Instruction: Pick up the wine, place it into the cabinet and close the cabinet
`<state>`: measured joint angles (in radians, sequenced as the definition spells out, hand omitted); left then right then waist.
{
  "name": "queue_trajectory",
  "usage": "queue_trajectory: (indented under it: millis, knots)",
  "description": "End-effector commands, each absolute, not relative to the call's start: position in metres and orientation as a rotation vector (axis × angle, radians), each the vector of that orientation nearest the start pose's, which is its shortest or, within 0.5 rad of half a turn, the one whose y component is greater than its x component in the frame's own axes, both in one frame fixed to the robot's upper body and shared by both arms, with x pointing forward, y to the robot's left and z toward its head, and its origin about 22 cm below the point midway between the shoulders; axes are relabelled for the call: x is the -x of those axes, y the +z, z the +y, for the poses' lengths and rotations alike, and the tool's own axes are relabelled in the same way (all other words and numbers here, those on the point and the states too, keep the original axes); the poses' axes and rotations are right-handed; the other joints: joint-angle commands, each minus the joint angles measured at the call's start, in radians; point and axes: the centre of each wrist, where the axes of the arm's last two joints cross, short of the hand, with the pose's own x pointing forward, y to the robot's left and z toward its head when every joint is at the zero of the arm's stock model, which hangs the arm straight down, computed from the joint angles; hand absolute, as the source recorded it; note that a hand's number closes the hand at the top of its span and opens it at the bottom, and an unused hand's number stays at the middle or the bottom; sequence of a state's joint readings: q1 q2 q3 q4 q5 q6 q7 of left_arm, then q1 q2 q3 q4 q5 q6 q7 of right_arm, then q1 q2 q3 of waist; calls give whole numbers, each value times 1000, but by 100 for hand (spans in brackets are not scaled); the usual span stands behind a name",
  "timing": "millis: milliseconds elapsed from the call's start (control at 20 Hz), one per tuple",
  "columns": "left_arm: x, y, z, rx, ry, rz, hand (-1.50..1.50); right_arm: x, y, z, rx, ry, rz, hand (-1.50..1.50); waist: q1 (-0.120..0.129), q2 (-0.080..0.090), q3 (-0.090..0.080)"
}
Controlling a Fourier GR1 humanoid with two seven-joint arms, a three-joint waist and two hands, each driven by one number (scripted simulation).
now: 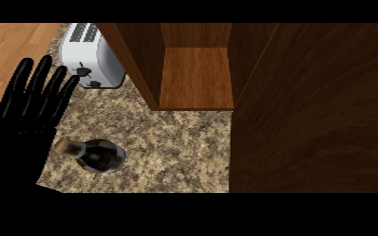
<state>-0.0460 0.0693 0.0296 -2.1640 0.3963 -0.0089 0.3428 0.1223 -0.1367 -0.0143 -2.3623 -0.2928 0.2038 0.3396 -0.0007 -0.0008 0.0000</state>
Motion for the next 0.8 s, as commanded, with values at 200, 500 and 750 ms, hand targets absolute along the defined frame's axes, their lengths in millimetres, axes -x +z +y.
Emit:
queue_trajectory:
  millis: [200,500,750]
  knots:
    - [-191,148,242,335,61,-1839,-150,-161,171,-253,-269,214,-1898,-150,2,0,0]
    - [-197,138,260,275,93,-1810,-150,-157,169,-240,-259,246,-1910,-150,1,0,0]
    - [-183,118,294,229,103,-1809,-150,-149,165,-268,-245,241,-1921,-150,0,0,0]
